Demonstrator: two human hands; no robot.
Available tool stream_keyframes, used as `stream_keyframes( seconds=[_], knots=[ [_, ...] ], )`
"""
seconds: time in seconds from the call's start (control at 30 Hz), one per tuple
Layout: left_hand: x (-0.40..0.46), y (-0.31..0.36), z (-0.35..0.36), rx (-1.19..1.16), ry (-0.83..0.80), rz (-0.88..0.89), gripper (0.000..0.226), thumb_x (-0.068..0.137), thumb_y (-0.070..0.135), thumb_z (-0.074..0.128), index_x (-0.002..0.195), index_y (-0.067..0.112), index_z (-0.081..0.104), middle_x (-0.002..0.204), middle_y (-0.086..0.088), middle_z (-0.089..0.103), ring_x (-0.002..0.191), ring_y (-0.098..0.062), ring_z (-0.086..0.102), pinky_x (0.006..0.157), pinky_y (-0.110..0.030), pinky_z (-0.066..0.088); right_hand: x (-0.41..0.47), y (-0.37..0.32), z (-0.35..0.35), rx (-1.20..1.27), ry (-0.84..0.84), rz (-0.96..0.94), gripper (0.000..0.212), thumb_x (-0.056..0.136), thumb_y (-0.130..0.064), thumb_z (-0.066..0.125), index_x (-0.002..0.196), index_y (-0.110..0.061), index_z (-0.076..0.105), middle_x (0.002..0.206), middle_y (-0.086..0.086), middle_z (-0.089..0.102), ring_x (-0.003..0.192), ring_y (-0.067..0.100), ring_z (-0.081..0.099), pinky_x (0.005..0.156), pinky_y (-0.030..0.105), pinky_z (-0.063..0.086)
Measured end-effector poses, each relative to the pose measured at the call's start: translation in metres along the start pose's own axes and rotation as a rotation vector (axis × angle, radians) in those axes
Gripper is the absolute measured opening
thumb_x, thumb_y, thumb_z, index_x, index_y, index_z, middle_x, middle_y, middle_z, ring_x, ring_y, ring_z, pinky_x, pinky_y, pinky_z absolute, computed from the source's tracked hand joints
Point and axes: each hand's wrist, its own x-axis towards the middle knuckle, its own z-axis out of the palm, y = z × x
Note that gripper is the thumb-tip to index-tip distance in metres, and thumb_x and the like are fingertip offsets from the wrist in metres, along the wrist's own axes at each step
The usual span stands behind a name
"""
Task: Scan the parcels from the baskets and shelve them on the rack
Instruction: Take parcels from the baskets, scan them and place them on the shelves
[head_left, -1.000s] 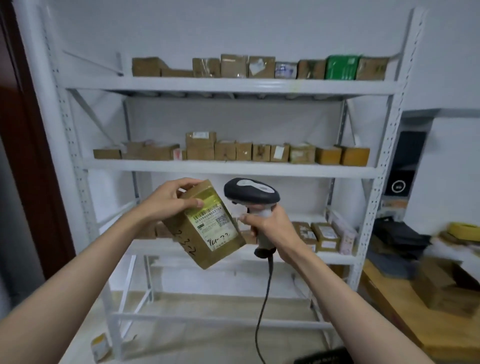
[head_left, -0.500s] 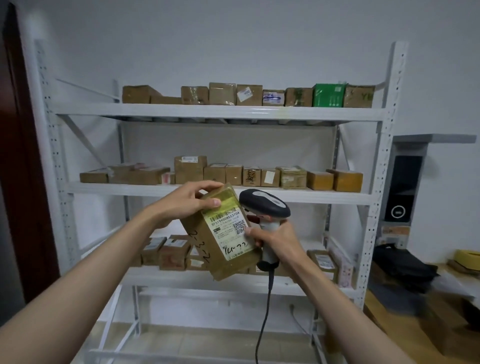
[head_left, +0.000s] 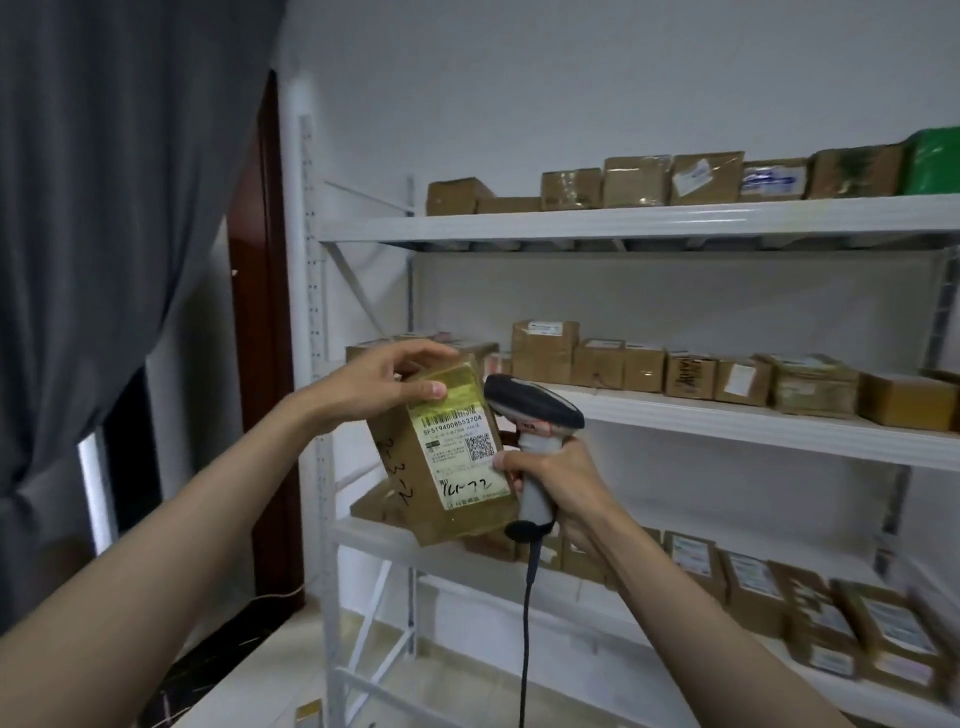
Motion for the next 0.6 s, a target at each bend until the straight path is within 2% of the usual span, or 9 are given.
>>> stream_keyframes(
  seconds=[0.1, 0.17, 0.23, 0.37, 0.5, 0.6],
  knots=[
    [0.011, -0.037, -0.010, 0.025, 0.227, 0.046, 0.049, 0.090, 0.027, 0.073, 0.135, 0.033, 0.056, 0.131, 0.012, 0.060, 0.123, -0.008, 0.054, 0.104, -0.042, 0.046, 0.035, 0.007, 0.034, 0.063, 0.030, 0.009, 0.029, 0.073, 0.004, 0.083, 0.099, 0.002, 0.070, 0.093, 0.018, 0.078, 0.086, 0.036, 0.076, 0.076, 0.045, 0.064],
    [0.022, -0.063, -0.013, 0.083, 0.397, 0.085, 0.057, 0.088, 0.027, 0.076, 0.139, 0.031, 0.051, 0.139, 0.009, 0.052, 0.124, -0.007, 0.048, 0.098, -0.030, 0.046, 0.059, 0.011, 0.054, 0.119, 0.048, 0.023, 0.026, 0.073, 0.006, 0.082, 0.095, 0.002, 0.071, 0.091, 0.017, 0.078, 0.074, 0.027, 0.076, 0.063, 0.034, 0.062],
    [0.035, -0.090, -0.017, 0.171, 0.493, 0.136, 0.066, 0.085, 0.026, 0.079, 0.142, 0.030, 0.046, 0.145, 0.006, 0.043, 0.125, -0.005, 0.041, 0.098, -0.025, 0.040, 0.084, 0.011, 0.072, 0.149, 0.070, 0.027, 0.023, 0.073, 0.008, 0.080, 0.094, 0.001, 0.071, 0.089, 0.015, 0.078, 0.072, 0.024, 0.074, 0.062, 0.030, 0.060],
    [0.062, -0.143, -0.025, 0.326, 0.555, 0.226, 0.080, 0.080, 0.023, 0.083, 0.146, 0.028, 0.039, 0.155, 0.002, 0.028, 0.143, -0.013, 0.028, 0.117, -0.041, 0.028, 0.137, 0.007, 0.097, 0.234, 0.127, 0.057, 0.019, 0.074, 0.011, 0.078, 0.086, -0.001, 0.069, 0.071, 0.009, 0.074, 0.051, 0.012, 0.060, 0.049, 0.023, 0.053],
    [0.084, -0.190, -0.028, 0.160, 0.658, 0.182, 0.089, 0.078, 0.026, 0.086, 0.149, 0.029, 0.032, 0.158, -0.002, 0.020, 0.142, -0.007, 0.023, 0.115, -0.036, 0.028, 0.184, 0.008, 0.105, 0.352, 0.162, 0.112, 0.024, 0.074, 0.011, 0.079, 0.089, -0.002, 0.065, 0.073, 0.010, 0.069, 0.051, 0.011, 0.057, 0.050, 0.023, 0.053],
    [0.096, -0.215, -0.023, -0.160, 0.572, -0.088, 0.089, 0.080, 0.037, 0.083, 0.149, 0.034, 0.027, 0.150, 0.001, 0.035, 0.130, -0.015, 0.044, 0.104, -0.035, 0.039, 0.211, 0.012, 0.103, 0.404, 0.177, 0.133, 0.024, 0.075, 0.010, 0.077, 0.090, -0.002, 0.064, 0.081, 0.014, 0.069, 0.054, 0.012, 0.056, 0.050, 0.022, 0.052]
  ],
)
